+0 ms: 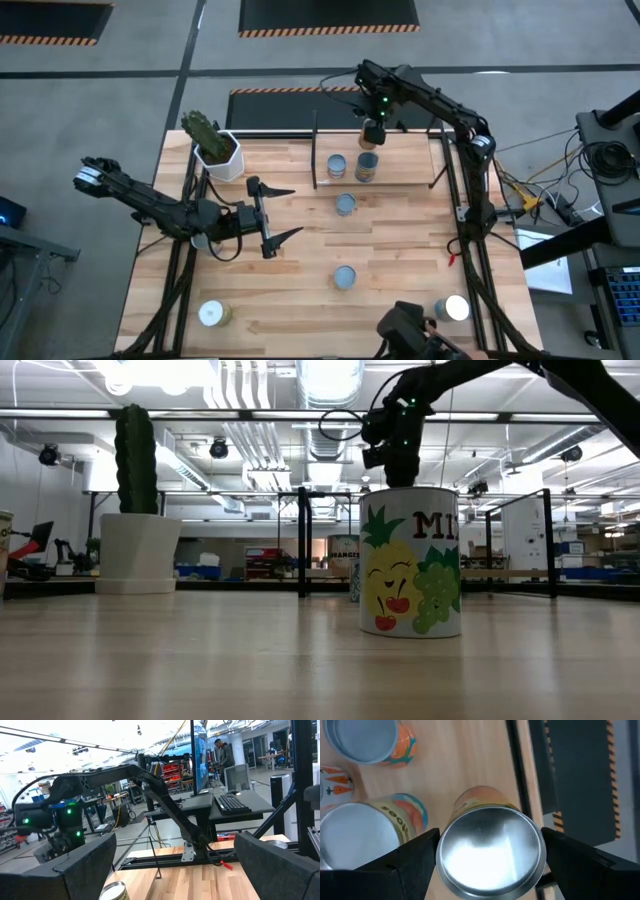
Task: Pick and place cans onto a shelf
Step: Put the canned pineapples on the shelf
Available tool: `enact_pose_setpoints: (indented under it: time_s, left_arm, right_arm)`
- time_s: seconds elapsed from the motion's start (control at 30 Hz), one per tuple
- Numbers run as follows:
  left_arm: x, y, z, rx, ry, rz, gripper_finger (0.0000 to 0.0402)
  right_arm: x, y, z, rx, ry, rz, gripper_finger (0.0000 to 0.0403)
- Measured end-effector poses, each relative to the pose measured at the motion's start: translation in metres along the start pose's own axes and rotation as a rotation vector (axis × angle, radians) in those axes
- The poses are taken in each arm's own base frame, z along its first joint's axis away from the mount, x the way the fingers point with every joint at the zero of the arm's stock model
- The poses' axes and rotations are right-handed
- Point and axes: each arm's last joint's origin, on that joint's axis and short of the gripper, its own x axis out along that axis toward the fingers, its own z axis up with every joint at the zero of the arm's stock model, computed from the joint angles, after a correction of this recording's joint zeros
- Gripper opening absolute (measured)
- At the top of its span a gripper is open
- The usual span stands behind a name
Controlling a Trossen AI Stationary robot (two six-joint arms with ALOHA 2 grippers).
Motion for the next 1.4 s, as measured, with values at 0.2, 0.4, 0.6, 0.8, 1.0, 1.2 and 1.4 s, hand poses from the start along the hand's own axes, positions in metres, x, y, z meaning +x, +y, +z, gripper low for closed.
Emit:
enact_pose_setpoints:
  time_s: [0.2, 0.4, 0.6, 0.8, 1.0, 1.2, 1.4]
  left_arm:
    - [0.0, 0.0, 0.0, 0.0, 0.0, 0.0, 0.0386]
    - [0.0, 0.0, 0.0, 0.0, 0.0, 0.0, 0.0386]
    - [0.0, 0.0, 0.0, 0.0, 0.0, 0.0, 0.0386]
    - [0.0, 0.0, 0.0, 0.0, 0.0, 0.0, 0.0386]
    - [0.0, 0.0, 0.0, 0.0, 0.0, 0.001, 0.0386]
    - [0.0, 0.0, 0.0, -0.001, 0.0, 0.001, 0.0386]
    - [0.0, 0.0, 0.0, 0.0, 0.0, 0.001, 0.0386]
  right_arm:
    - [0.014, -0.001, 0.002, 0.002, 0.027, 0.022, 0.0325]
    - [0.017, 0.0, 0.004, 0.004, 0.03, 0.03, 0.0325]
    - [0.017, 0.0, 0.004, 0.042, 0.029, 0.031, 0.0325]
    - [0.017, 0.0, 0.004, 0.045, 0.018, 0.048, 0.0325]
    - [0.018, 0.003, 0.006, 0.034, 0.015, 0.052, 0.0325]
    - [0.019, 0.008, 0.012, 0.048, -0.007, 0.037, 0.0325]
    - [0.02, 0.015, 0.016, 0.022, -0.007, 0.042, 0.0325]
